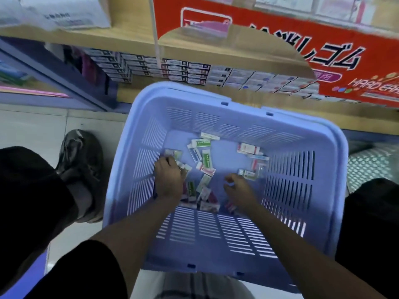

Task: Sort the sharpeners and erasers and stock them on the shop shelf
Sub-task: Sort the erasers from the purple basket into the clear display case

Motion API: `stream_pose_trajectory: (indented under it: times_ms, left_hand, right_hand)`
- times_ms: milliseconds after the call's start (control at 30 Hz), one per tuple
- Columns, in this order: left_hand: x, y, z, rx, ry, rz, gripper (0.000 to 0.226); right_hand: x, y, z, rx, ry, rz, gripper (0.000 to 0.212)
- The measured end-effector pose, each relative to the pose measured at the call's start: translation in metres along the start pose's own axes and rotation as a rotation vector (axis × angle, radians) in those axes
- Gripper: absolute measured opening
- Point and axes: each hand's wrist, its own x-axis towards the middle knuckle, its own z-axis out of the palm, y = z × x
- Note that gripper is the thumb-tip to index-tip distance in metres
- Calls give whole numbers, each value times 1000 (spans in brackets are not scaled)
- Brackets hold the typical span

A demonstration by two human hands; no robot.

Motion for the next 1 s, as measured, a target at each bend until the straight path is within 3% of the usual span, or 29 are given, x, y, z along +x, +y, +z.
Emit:
stream_pose_trajectory:
  times_ms: [233,267,367,467,567,700,867,1000]
  left_hand:
    - [4,-7,2,-26,-23,36,52]
    - [5,-8,-5,-145,-81,19,51]
    - [5,-10,-34,-856,-368,-163,37]
    - [-3,-4,-79,-1392,-569,-427,40]
    - [-15,4,-132,-1791,-675,-361,33]
    - [-33,7,-191,-1863,-662,-183,25]
    - [-49,-8,-235,-1879,-752,-89,14]
    - [-62,-18,-255,-1882,-700,24,18]
  right_hand:
    - [-14,3,14,35,-40,47,20]
    - [-17,-1,12,37,-44,40,21]
    - [-24,-20,2,126,-39,31,19]
    - [-38,-53,-21,437,-36,-5,22]
    - [-61,-87,-47,656,-84,-138,32]
    - [-94,-117,-66,671,-18,-316,31]
    - [-119,-134,-84,565,140,-380,25]
    - [-137,-134,-104,632,128,-406,23]
